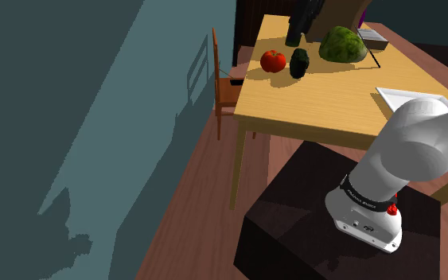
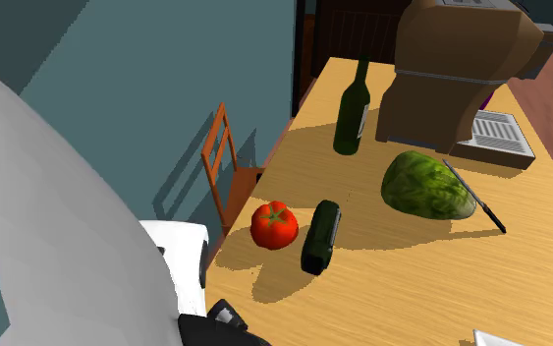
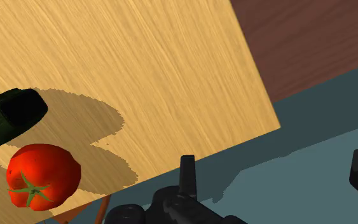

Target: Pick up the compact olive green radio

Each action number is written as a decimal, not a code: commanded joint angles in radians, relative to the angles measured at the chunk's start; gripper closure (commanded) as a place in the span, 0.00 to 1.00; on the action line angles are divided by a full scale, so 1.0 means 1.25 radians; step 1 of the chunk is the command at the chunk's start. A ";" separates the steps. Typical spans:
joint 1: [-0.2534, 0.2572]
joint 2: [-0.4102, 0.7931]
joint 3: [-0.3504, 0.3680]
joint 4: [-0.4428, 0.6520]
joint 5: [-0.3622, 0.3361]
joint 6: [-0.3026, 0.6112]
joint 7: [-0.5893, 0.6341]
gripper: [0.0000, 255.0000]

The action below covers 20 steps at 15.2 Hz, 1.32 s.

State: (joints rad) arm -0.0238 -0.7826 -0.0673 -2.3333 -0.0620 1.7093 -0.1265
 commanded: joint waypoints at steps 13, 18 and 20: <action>-0.093 0.300 -0.123 0.157 0.002 0.105 0.064 0.00; -0.126 0.422 -0.177 0.238 0.026 0.126 0.080 0.00; -0.139 0.471 -0.200 0.273 0.041 0.131 0.085 0.00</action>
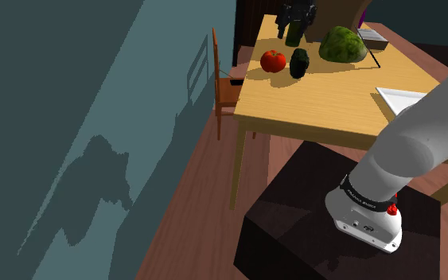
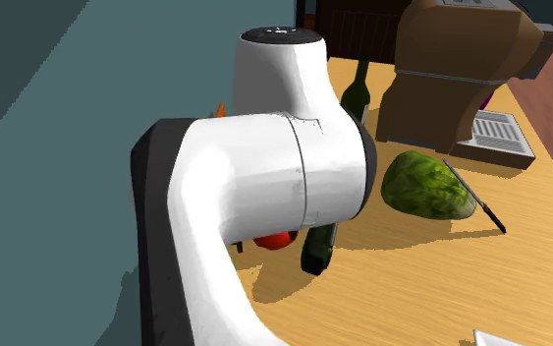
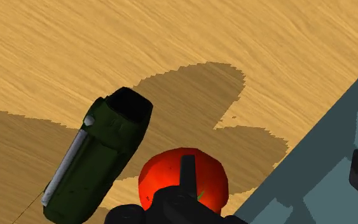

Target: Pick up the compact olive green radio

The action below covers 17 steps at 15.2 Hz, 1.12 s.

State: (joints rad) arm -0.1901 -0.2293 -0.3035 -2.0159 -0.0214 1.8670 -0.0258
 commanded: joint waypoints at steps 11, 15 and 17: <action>-0.103 0.297 -0.117 0.223 0.127 -0.002 0.017 0.00; -0.145 0.377 -0.139 0.289 0.171 -0.015 0.022 0.00; -0.145 0.381 -0.138 0.272 0.173 0.005 0.020 0.00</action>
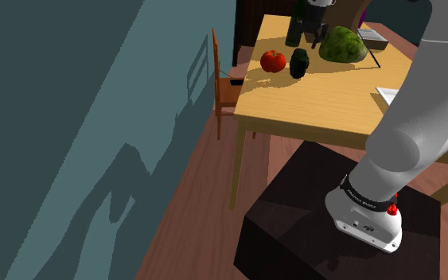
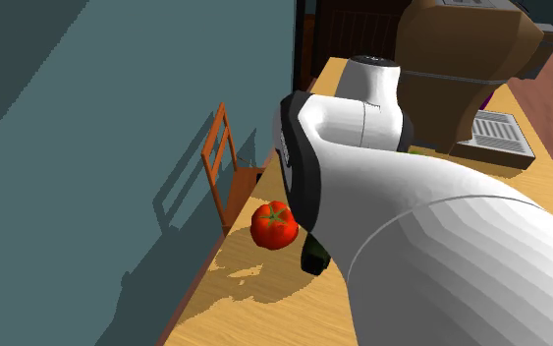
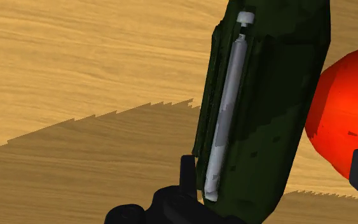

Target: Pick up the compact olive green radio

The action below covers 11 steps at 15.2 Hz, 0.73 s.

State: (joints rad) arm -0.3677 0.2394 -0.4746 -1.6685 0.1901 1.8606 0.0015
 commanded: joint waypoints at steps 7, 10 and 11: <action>-0.003 0.018 0.002 -0.050 0.013 0.065 -0.012 0.00; -0.002 0.018 0.002 -0.049 0.013 0.064 -0.011 1.00; -0.002 0.018 0.002 -0.050 0.013 0.064 -0.011 1.00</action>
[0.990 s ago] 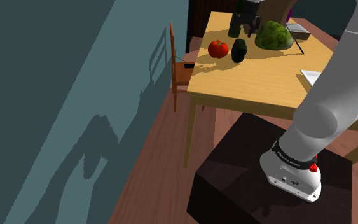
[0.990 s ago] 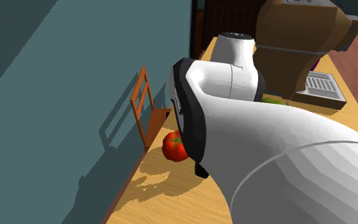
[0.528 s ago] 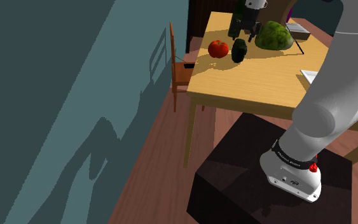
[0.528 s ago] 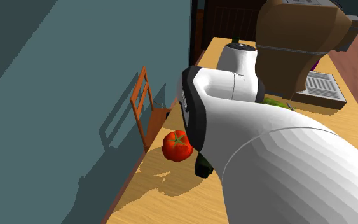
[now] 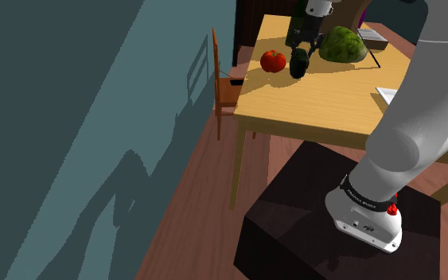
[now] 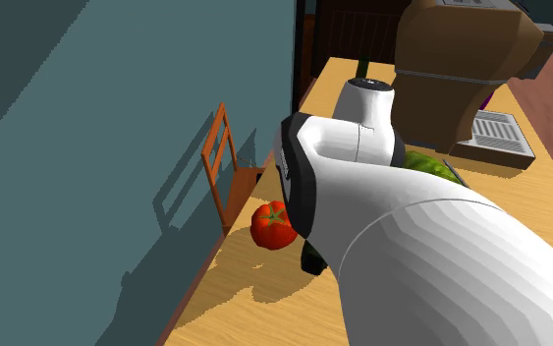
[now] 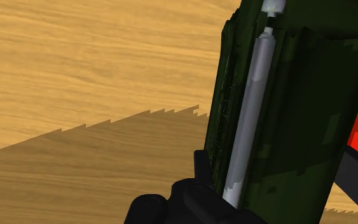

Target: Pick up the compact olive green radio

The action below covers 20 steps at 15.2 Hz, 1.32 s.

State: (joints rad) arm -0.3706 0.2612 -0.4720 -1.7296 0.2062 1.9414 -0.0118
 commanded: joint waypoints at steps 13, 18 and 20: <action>-0.001 -0.014 -0.004 0.055 -0.011 -0.069 0.010 1.00; -0.003 -0.019 -0.006 0.102 -0.016 -0.120 0.017 1.00; -0.004 -0.020 -0.006 0.123 -0.017 -0.141 0.019 1.00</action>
State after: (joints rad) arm -0.3750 0.2366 -0.4797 -1.5869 0.1859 1.7757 0.0105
